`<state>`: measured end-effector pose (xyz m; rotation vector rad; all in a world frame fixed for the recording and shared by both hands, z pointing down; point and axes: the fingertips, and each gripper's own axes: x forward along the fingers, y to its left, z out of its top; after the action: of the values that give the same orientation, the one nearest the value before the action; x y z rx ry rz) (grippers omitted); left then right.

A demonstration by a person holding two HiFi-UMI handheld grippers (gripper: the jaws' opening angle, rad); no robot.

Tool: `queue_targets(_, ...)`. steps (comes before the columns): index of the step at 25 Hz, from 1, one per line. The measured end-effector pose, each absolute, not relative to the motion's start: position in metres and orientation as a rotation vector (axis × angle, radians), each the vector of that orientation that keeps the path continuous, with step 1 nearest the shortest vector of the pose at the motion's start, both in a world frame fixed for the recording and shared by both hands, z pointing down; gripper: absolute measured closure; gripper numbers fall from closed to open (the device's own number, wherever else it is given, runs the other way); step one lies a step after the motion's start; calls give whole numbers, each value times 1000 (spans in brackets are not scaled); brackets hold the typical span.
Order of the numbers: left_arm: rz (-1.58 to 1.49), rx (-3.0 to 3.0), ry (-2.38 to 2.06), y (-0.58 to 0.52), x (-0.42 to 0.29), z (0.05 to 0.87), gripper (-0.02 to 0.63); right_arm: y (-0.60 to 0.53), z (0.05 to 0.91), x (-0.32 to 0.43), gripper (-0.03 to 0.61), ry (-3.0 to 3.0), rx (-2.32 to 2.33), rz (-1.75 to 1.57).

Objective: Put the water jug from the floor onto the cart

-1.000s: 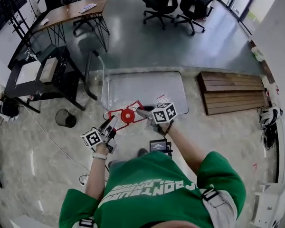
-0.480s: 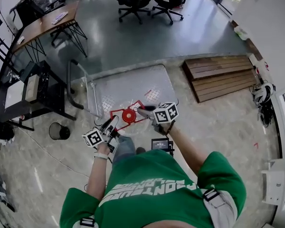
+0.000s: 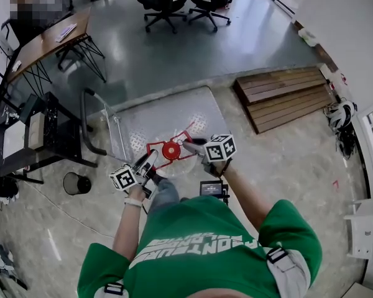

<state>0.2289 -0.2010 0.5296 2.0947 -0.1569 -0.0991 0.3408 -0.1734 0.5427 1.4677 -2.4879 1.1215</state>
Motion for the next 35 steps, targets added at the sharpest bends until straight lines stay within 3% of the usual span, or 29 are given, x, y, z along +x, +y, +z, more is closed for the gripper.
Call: queue_targets(35,-102,2052,-57,-416,283,529,526,-386,549,392,532,-2398,1505,1131)
